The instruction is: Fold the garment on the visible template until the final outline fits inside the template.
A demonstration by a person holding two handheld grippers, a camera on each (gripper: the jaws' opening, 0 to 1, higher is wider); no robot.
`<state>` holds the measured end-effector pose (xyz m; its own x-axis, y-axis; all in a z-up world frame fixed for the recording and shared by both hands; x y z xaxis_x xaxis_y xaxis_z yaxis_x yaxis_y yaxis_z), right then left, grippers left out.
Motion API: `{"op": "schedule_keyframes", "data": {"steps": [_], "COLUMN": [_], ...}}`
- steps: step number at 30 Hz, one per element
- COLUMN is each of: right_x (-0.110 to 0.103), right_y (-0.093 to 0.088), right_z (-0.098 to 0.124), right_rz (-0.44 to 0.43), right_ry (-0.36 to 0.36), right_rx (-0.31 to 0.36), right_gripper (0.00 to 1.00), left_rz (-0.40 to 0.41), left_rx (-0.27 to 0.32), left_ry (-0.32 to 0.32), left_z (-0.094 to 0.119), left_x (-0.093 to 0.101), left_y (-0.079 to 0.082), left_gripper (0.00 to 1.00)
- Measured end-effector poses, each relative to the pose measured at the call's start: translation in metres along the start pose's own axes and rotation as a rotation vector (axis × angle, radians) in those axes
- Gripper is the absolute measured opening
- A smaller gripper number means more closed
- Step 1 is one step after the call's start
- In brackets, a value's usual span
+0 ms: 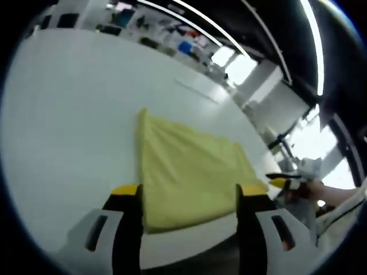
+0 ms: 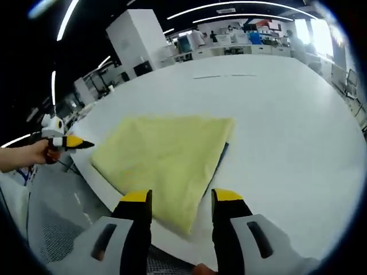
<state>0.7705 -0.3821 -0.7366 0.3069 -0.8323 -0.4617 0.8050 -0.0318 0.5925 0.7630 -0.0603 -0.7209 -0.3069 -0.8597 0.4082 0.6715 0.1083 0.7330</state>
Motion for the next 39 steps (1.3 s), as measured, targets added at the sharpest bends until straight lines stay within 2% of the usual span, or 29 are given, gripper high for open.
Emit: {"op": "schedule_keyframes", "data": {"steps": [4, 6, 9, 10, 11, 13, 19, 24, 27, 36, 39], "right_x": [0.002, 0.004, 0.009, 0.010, 0.011, 0.010, 0.006, 0.009, 0.012, 0.017, 0.014], "right_y": [-0.013, -0.016, -0.023, -0.024, -0.024, -0.024, -0.024, -0.024, -0.025, -0.023, -0.028], "right_z": [-0.001, -0.002, -0.005, -0.005, -0.006, -0.005, -0.006, -0.005, -0.003, 0.007, 0.007], "right_rz": [-0.035, -0.053, -0.094, -0.096, -0.099, -0.107, -0.124, -0.133, -0.137, -0.079, -0.065], "right_ry": [-0.007, -0.011, -0.021, -0.023, -0.024, -0.020, -0.003, -0.002, 0.003, 0.019, 0.045], "right_rx": [-0.046, -0.059, -0.084, -0.086, -0.090, -0.091, -0.091, -0.089, -0.092, -0.113, -0.133], "right_gripper": [0.37, 0.32, 0.29, 0.29, 0.28, 0.25, 0.12, 0.09, 0.06, 0.02, 0.02], "left_rz": [0.047, 0.062, 0.102, 0.101, 0.137, 0.142, 0.116, 0.116, 0.107, 0.089, 0.094], "left_rx": [-0.054, -0.078, -0.141, -0.118, -0.135, -0.132, -0.165, -0.188, -0.194, -0.219, -0.232], "left_ry": [0.006, 0.005, 0.016, 0.010, 0.004, -0.004, -0.008, -0.016, -0.005, -0.018, -0.029], "left_z": [0.000, -0.001, -0.003, -0.003, -0.003, -0.004, -0.002, 0.000, 0.003, 0.013, 0.014], "left_x": [-0.004, -0.006, -0.011, -0.010, -0.012, -0.013, -0.012, -0.012, -0.018, -0.021, -0.019], "left_y": [-0.015, -0.020, -0.033, -0.030, -0.033, -0.033, -0.038, -0.042, -0.043, -0.045, -0.051], "left_gripper": [0.60, 0.59, 0.54, 0.51, 0.50, 0.46, 0.28, 0.10, 0.03, 0.00, 0.00]}}
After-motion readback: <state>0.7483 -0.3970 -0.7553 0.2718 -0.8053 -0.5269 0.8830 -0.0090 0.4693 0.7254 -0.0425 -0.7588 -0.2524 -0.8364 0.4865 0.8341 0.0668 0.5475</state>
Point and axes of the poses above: the point that each gripper's makers call its tool centre point, and the gripper's own axes: z roughly backward along the fingers, x roughly to its right, y roughly out of its top, the point moved 1 cm from there along z, roughly backward along the fingers, and after that the axes turned 13 degrees about -z, right-handed, at the moved point
